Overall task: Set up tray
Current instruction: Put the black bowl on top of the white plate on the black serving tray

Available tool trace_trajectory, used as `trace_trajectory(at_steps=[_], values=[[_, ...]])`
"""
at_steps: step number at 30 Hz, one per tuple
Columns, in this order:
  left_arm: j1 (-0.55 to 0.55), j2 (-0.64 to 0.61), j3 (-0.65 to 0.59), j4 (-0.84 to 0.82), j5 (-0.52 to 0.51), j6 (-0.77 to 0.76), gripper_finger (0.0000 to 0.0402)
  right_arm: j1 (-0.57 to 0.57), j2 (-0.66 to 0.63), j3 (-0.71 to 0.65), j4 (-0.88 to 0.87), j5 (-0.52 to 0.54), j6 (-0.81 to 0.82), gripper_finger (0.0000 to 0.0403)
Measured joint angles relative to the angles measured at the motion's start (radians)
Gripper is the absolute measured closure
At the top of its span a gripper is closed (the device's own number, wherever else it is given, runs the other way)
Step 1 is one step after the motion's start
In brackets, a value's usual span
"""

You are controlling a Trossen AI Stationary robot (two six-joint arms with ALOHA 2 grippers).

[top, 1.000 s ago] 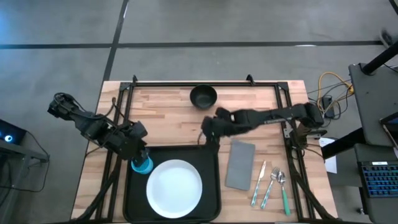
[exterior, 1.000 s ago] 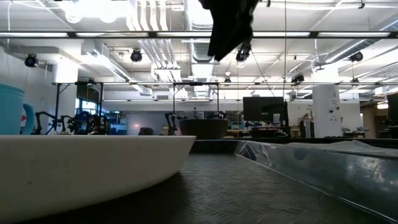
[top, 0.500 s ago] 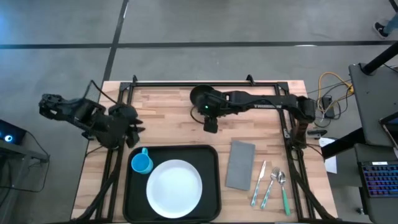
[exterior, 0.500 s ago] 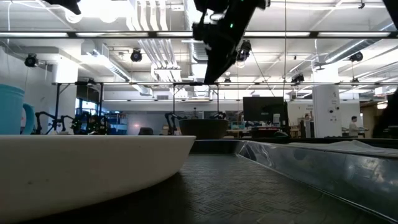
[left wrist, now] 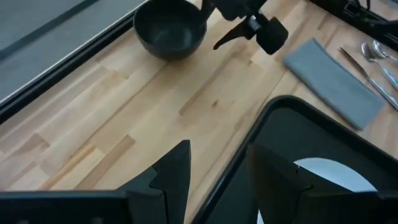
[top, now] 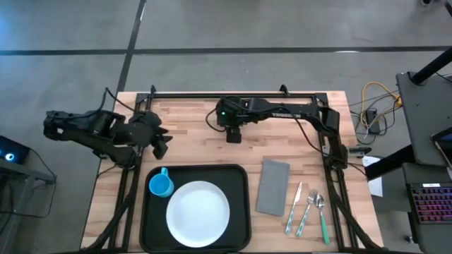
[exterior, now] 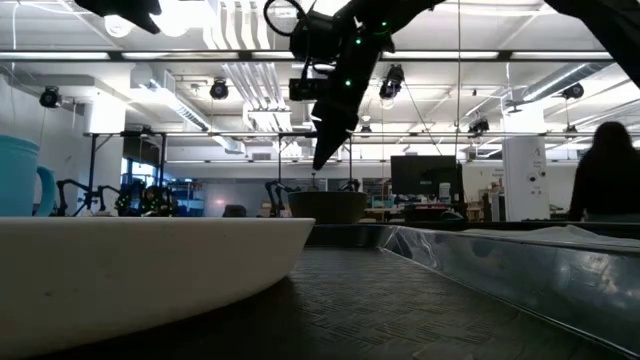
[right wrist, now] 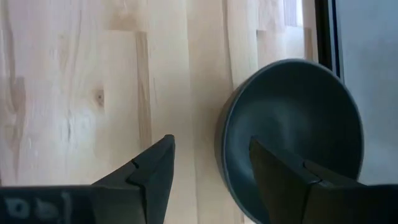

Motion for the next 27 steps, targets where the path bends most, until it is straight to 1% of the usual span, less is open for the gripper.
trace_trajectory(at_steps=[2, 6, 15, 18, 20, 22, 27], values=[[0.019, 0.017, 0.000, 0.006, -0.001, 0.000, 0.0265, -0.010, 0.009, 0.008, 0.001, -0.003, -0.008, 0.0209], [0.039, 0.047, 0.000, 0.007, -0.001, -0.011, 0.0265, -0.032, 0.039, 0.012, -0.002, -0.056, -0.005, 0.0209], [0.049, 0.061, 0.000, 0.007, -0.001, -0.012, 0.0265, -0.053, 0.110, 0.012, -0.005, -0.067, 0.005, 0.0209], [0.049, 0.060, 0.000, 0.007, -0.002, -0.012, 0.0265, -0.052, 0.112, 0.015, -0.001, -0.067, 0.043, 0.0212], [0.049, 0.060, 0.000, 0.007, -0.001, -0.012, 0.0265, -0.053, 0.111, 0.016, 0.000, -0.068, 0.064, 0.0222], [0.049, 0.060, 0.000, 0.007, -0.002, -0.012, 0.0265, -0.057, 0.111, 0.015, -0.002, -0.068, 0.077, 0.0242], [0.049, 0.060, -0.001, 0.007, -0.002, 0.001, 0.0265, -0.063, 0.111, 0.011, 0.003, -0.064, 0.082, 0.0315]])
